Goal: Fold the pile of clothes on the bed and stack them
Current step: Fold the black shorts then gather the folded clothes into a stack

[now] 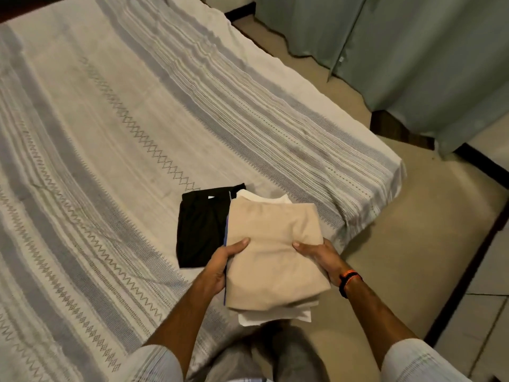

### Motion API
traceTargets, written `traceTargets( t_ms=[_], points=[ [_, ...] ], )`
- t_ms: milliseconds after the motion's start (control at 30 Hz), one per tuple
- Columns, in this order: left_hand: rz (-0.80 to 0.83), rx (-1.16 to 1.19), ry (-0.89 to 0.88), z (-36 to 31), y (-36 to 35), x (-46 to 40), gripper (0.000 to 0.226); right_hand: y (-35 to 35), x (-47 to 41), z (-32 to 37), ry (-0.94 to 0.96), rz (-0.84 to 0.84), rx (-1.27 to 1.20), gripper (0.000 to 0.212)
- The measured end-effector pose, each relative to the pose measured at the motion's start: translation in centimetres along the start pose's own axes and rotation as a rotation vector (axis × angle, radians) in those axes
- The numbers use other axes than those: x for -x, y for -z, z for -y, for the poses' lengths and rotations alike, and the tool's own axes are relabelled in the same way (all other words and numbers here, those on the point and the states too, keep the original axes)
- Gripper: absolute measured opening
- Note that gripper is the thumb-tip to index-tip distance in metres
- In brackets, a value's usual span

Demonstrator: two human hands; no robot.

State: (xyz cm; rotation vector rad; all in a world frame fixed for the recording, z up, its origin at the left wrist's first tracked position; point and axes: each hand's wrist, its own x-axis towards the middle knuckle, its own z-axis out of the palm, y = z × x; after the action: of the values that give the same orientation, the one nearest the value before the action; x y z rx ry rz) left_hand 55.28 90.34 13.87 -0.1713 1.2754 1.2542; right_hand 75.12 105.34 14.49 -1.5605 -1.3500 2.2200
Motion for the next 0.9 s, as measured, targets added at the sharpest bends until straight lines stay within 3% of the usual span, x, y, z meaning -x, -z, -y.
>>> traceTargets(
  t_ms=[167,300,400,467,533,600,633,700,767,900],
  points=[
    [-0.009,0.031,0.018,-1.8,-3.3,-5.5,0.044,3.6,-5.2,2.9,-0.017,0.012,0.022,0.076],
    [-0.04,0.05,0.033,-3.3,-6.1,-10.2,0.042,6.4,-10.0,5.8,-0.031,0.036,0.045,0.058],
    [-0.046,0.04,0.02,-3.9,-7.1,-13.7,0.056,7.7,-12.7,7.7,-0.034,0.061,0.007,0.031],
    [-0.098,-0.028,-0.027,-4.1,-8.0,-16.1,0.071,8.4,-14.7,8.5,-0.017,0.035,0.038,0.028],
    [-0.316,-0.301,-0.083,-3.7,-8.7,-18.4,0.09,9.1,-17.3,8.5,0.085,-0.152,0.333,0.045],
    [-0.536,-0.737,-0.145,-2.7,-9.1,-20.1,0.092,9.5,-19.6,7.9,0.166,-0.316,0.984,0.078],
    [-0.57,-0.9,-0.218,-2.0,-9.3,-20.7,0.089,9.4,-20.2,7.4,0.214,-0.312,1.198,0.083],
    [-0.459,-1.088,-0.323,-0.9,-10.1,-21.1,0.085,8.8,-20.4,6.3,0.258,-0.128,1.345,0.079],
    [-0.318,-1.244,-0.235,-0.2,-10.7,-21.5,0.086,8.1,-20.5,5.4,0.202,0.015,1.376,0.078],
    [-0.251,-1.336,-0.056,0.0,-11.1,-21.7,0.097,7.8,-21.0,4.7,0.155,0.062,1.443,0.078]
  ],
)
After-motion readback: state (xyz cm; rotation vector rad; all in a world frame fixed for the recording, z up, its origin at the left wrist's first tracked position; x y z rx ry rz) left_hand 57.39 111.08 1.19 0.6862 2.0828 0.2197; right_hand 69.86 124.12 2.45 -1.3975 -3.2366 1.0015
